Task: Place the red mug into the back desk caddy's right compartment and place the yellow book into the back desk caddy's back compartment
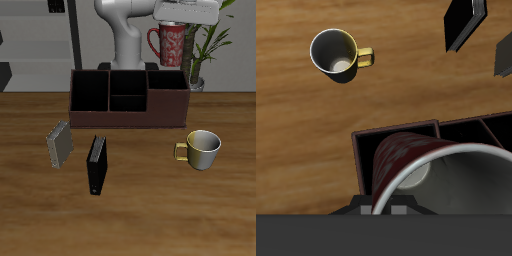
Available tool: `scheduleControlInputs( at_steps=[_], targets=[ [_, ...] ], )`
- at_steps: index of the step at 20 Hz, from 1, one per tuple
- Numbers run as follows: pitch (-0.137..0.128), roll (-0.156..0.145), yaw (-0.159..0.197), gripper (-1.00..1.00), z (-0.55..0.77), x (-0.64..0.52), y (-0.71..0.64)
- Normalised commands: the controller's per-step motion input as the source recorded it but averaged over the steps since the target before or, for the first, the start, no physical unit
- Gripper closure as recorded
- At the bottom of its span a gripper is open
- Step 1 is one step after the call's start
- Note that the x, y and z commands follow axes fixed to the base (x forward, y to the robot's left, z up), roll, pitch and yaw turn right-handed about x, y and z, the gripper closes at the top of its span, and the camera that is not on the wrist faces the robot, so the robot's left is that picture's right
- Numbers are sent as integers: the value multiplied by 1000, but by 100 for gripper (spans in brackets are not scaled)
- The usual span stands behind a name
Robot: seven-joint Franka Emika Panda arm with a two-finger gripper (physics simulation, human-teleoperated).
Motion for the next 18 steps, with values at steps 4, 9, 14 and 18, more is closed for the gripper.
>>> scheduleControlInputs(
  at_steps=[4,9,14,18],
  targets=[
    [8,-20,-47,100,-109,-14,-15],
    [20,7,-53,100,-116,-25,42],
    [-9,20,3,100,-205,-98,246],
    [29,33,-10,100,-144,-26,176]
  ],
)
